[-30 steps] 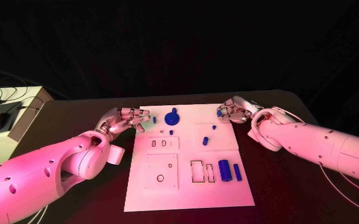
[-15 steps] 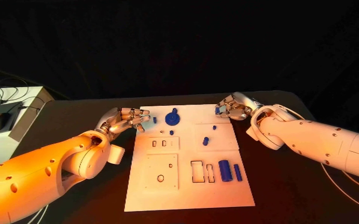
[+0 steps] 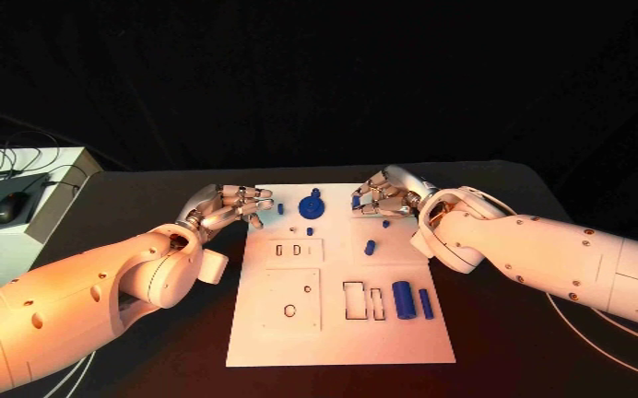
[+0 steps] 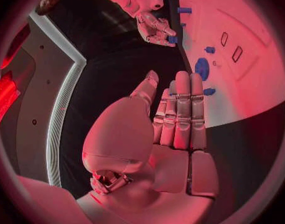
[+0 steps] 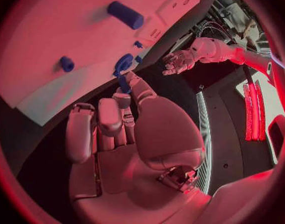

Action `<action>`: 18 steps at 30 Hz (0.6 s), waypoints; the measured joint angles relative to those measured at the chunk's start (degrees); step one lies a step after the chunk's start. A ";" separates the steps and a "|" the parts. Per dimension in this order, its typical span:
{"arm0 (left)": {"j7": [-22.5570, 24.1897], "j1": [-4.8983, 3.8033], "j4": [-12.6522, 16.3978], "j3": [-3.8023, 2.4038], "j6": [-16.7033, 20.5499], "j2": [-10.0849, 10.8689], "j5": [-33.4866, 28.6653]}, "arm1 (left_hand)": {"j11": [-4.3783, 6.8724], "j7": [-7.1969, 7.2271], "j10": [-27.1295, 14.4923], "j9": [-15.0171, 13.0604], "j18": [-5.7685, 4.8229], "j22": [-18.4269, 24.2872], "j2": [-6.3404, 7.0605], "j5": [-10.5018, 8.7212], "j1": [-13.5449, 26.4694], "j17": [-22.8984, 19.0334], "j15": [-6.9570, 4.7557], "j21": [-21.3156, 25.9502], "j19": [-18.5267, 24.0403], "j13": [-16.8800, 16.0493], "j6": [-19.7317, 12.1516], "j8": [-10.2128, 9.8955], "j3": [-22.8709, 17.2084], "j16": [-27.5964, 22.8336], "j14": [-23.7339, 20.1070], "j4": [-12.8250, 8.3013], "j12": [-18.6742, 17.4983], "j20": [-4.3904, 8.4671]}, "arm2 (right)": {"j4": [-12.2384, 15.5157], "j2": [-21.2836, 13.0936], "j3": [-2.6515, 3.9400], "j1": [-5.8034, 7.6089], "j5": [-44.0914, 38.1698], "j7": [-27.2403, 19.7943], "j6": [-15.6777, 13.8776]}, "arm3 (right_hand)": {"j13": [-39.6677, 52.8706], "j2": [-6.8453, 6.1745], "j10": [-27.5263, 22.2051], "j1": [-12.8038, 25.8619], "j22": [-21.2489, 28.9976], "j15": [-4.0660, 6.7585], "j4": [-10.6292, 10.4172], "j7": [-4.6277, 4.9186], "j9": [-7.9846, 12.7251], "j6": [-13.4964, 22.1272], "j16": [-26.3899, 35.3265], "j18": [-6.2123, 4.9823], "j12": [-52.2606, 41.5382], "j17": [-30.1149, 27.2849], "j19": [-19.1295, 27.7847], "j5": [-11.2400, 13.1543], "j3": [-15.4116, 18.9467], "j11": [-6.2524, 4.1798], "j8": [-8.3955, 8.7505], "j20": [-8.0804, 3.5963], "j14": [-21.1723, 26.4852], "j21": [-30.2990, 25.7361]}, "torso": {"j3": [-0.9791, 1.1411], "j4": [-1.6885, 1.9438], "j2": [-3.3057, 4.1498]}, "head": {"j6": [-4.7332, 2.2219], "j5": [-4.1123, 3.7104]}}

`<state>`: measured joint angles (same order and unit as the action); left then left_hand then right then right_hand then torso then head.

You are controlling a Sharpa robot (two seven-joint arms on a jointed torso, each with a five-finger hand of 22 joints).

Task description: Assemble the parts on the task board

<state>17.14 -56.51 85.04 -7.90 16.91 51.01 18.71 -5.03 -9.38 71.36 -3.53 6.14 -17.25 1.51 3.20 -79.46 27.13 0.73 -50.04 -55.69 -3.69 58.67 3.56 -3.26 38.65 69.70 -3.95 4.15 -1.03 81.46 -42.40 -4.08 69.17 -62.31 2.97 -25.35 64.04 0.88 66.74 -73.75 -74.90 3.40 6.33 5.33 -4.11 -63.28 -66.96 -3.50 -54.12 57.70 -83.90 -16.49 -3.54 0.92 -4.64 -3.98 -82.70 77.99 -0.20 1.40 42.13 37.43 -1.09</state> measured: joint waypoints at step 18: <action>0.02 0.00 0.21 0.00 -0.08 0.02 -0.03 | 0.00 0.00 0.00 0.00 0.00 0.00 -0.23 0.00 0.23 -0.05 0.20 0.00 0.00 0.00 0.00 0.00 0.00 0.24 -0.20 0.00 0.00 0.00 | 3.31 5.88 -1.05 -1.41 -5.03 5.57 1.00 | -0.01 0.00 -0.01 0.00 -0.04 0.00 -0.58 0.43 0.08 0.21 0.00 0.00 0.00 0.00 0.00 0.21 0.21 0.00 0.00 0.01 0.00 0.00 | 0.05 0.03 0.05 | 0.38 1.09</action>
<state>17.16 -56.51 85.25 -7.90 16.84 51.04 18.68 -5.03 -9.38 71.36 -3.53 6.14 -17.24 1.28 3.20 -79.23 27.08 0.93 -50.04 -55.69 -3.68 58.67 3.56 -3.26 38.89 69.50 -3.95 4.15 -1.03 84.77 -36.51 -5.14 67.75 -67.33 8.54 -24.36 64.03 0.89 66.73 -73.75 -74.94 3.39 5.76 5.76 -4.03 -63.08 -66.96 -3.50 -54.12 57.70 -83.90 -16.28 -3.33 0.92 -4.64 -3.98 -82.70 77.98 -0.15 1.43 42.19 37.81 0.00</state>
